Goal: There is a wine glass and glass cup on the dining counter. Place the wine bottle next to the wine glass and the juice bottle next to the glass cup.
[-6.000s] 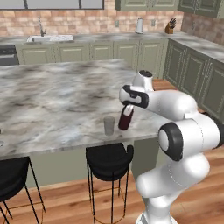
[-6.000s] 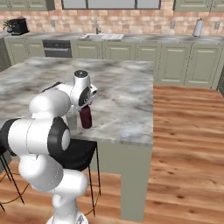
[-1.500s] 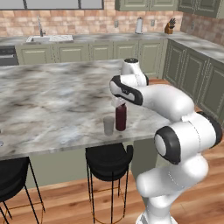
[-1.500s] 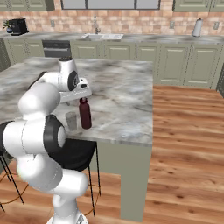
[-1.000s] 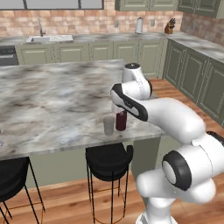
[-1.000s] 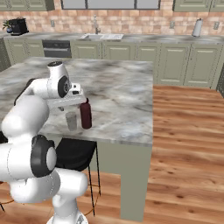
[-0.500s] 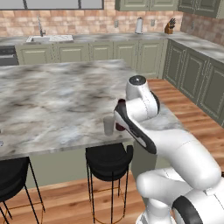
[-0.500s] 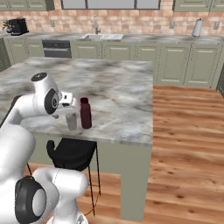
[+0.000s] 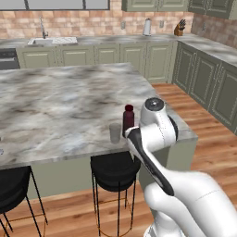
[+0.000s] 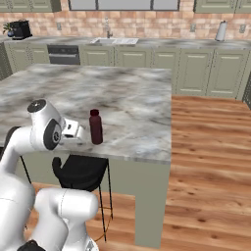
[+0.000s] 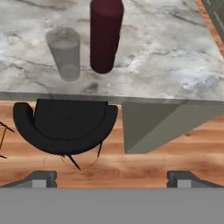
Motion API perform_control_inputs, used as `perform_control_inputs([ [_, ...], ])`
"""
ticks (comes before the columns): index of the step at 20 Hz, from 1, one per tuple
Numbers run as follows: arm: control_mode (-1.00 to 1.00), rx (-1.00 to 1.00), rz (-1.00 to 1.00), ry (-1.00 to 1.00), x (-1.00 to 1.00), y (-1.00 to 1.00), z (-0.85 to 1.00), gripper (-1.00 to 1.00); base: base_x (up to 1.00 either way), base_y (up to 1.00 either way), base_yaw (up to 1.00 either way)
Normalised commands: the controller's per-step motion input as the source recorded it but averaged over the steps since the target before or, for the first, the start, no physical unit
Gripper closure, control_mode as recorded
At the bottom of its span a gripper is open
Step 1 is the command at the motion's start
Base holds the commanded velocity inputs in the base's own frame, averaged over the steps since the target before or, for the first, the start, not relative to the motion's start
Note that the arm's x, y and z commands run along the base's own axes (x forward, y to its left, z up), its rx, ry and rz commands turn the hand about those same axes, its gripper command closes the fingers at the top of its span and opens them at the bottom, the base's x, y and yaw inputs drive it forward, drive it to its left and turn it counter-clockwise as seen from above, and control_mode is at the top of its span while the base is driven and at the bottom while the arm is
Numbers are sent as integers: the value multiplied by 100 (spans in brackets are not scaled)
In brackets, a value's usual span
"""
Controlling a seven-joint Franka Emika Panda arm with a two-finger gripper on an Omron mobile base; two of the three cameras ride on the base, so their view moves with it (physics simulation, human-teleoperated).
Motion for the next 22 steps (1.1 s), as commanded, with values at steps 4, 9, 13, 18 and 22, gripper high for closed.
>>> perform_control_inputs([
  [4,-100,18,-3,3,-14,-20,-9,-100,0,0,0],
  [9,-100,8,0,1,-8,-18,-7,-100,0,0,0],
  [13,-100,0,0,0,-1,0,0,-100,0,0,0],
  [18,-100,0,0,0,0,0,0,-100,0,0,0],
  [22,-100,0,0,0,0,0,0,-100,0,0,0],
])
